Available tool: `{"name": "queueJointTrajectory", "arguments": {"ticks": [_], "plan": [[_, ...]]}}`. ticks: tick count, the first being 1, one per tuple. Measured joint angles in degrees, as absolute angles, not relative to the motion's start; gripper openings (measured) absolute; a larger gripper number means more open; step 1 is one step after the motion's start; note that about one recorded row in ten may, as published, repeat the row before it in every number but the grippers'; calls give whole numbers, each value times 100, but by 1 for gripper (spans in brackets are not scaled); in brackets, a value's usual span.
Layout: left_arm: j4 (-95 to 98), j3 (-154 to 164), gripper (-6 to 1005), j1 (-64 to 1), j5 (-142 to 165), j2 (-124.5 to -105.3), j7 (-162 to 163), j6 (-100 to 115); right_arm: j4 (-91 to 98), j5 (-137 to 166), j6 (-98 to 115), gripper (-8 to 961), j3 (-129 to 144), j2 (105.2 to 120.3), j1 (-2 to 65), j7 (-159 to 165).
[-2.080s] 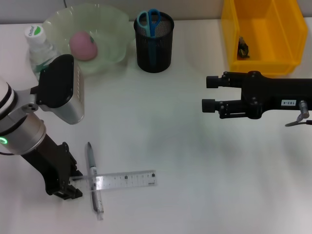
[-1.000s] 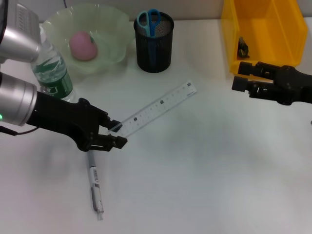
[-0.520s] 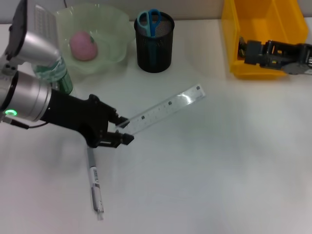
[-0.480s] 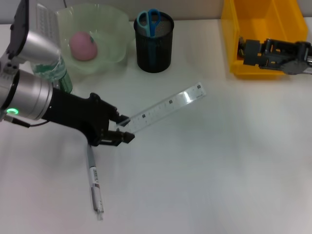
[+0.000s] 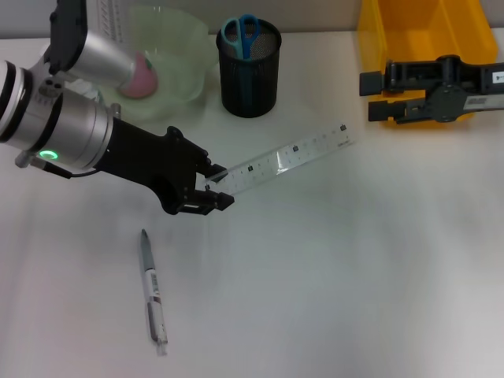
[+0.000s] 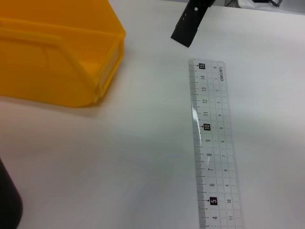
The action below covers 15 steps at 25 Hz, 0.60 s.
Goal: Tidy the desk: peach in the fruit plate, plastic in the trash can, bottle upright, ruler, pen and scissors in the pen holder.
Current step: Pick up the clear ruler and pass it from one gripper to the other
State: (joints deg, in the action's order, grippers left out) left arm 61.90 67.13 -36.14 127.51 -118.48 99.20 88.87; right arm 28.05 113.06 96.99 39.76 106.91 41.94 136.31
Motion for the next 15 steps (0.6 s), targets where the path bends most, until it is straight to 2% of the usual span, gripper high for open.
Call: {"name": "queueJointTrajectory", "arguments": {"ticks": [8,15], "plan": [[6332,6763,385,-3675,12754,-11852,10059,8877,2804,11455,9688,800,4282,10678,4376,13917],[6400,6766,385,-3679,12755,-11854,10090,8875,2812,11460,9690,762,4335,10678,4491,13994]]}}
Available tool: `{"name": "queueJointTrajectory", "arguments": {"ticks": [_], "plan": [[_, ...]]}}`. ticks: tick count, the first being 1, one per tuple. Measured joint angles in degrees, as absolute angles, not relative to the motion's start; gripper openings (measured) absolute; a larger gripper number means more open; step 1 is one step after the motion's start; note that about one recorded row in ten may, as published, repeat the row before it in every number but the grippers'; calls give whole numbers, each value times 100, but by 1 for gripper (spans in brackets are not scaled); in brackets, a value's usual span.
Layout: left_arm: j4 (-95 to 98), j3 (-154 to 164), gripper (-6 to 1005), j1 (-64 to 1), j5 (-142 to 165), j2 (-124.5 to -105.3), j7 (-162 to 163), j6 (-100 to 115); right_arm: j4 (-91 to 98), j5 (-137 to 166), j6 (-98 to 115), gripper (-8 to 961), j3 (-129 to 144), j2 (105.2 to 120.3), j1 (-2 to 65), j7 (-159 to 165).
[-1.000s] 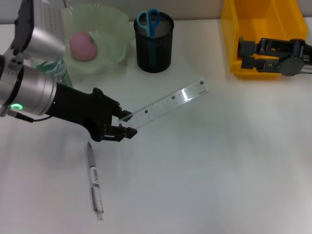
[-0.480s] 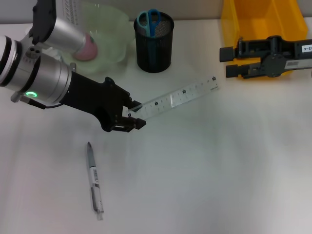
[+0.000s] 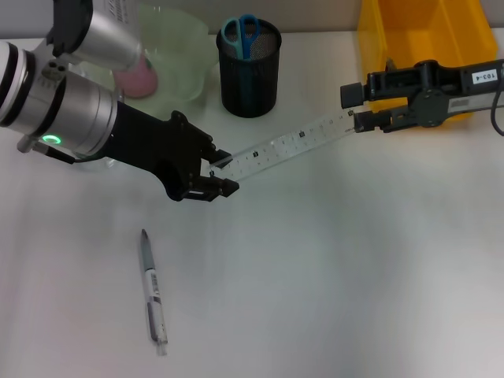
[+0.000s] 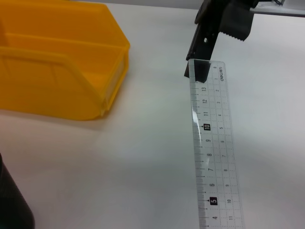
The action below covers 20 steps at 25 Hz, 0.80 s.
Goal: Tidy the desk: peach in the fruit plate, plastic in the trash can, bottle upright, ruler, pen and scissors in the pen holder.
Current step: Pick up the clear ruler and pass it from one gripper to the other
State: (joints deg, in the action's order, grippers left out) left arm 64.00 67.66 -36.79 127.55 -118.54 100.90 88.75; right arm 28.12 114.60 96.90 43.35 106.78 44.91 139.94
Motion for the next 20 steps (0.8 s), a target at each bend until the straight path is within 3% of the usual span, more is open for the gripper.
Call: {"name": "queueJointTrajectory", "arguments": {"ticks": [14,20], "plan": [[6694,6767,384,-3691,12806,-11847,10253,9058,2813,11461,9670,687,4414,10684,4508,14150],[6714,6767,384,-3691,12806,-11847,10257,9071,2812,11461,9648,421,4412,10707,4503,14148]]}}
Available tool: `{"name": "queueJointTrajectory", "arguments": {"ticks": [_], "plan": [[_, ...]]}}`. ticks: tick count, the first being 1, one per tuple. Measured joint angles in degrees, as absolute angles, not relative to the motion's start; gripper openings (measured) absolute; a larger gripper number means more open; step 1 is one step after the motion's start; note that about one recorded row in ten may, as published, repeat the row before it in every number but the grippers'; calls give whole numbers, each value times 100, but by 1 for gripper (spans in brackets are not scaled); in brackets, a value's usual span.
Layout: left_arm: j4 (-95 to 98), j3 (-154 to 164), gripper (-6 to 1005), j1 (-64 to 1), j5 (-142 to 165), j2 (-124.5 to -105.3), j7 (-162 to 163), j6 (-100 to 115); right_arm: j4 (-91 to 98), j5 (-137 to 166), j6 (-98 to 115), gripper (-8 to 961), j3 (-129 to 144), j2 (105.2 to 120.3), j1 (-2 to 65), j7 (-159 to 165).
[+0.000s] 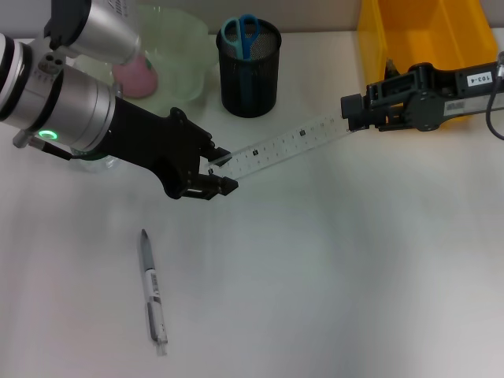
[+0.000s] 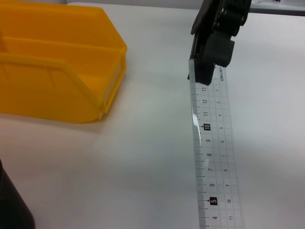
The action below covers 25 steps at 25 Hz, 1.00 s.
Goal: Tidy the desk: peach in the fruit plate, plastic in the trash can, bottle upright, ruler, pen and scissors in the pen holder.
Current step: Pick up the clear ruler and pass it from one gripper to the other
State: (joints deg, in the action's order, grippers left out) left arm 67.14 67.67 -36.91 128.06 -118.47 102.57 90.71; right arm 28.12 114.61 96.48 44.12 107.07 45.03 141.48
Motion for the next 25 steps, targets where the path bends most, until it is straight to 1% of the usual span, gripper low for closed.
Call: {"name": "queueJointTrajectory", "arguments": {"ticks": [2,13,17,24,25], "plan": [[6714,6767,384,-3691,12806,-11847,10257,9071,2809,11461,9600,354,4416,10708,4502,14136],[6793,6777,384,-3691,12805,-11854,10257,9069,2810,11460,9520,254,4553,10728,4523,14135],[6796,6778,384,-3691,12801,-11860,10257,9069,2821,11460,9517,183,4553,10743,4529,14100],[6796,6817,384,-3691,12765,-11865,10257,9062,2899,11446,9542,140,4560,10775,4532,13918],[6796,6819,384,-3691,12763,-11869,10258,9061,2900,11429,9560,115,4561,10780,4529,13848]]}}
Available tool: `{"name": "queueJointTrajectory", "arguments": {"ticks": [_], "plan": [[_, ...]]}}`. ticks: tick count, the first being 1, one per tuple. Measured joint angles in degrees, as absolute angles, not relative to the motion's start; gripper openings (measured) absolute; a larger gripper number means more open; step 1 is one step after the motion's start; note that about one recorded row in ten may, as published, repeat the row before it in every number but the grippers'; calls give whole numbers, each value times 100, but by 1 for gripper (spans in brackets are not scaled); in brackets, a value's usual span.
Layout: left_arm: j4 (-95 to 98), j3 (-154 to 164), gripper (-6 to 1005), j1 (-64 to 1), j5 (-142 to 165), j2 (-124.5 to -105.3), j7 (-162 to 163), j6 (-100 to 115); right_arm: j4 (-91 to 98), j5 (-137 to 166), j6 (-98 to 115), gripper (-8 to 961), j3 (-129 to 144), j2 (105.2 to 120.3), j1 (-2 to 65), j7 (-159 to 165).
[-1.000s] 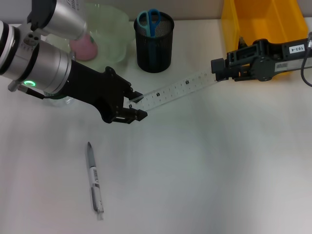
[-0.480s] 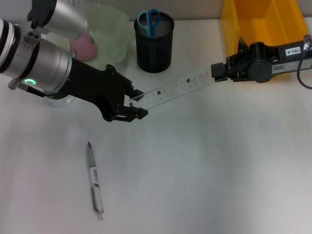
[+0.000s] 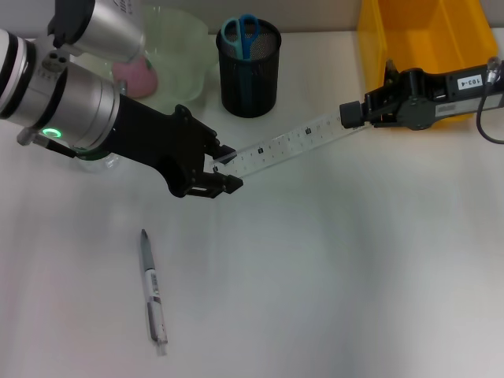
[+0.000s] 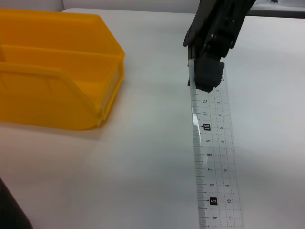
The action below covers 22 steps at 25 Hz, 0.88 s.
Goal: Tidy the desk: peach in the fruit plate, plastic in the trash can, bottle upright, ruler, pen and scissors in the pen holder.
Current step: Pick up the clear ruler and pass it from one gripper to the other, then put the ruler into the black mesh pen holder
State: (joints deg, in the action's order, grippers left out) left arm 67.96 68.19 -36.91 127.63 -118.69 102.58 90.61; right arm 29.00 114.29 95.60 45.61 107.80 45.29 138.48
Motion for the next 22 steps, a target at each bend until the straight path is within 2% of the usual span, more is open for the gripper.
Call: {"name": "queueJointTrajectory", "arguments": {"ticks": [2,10,22], "plan": [[6794,6823,384,-3691,12762,-11873,10274,9055,2901,11415,9574,66,4560,10785,4518,13776],[6794,6838,384,-3691,12757,-11874,10315,9060,2941,11407,9625,24,4553,10784,4507,13691],[6887,6838,384,-3648,12687,-11872,10320,9070,2953,11407,9655,5,4544,10787,4486,13519]]}}
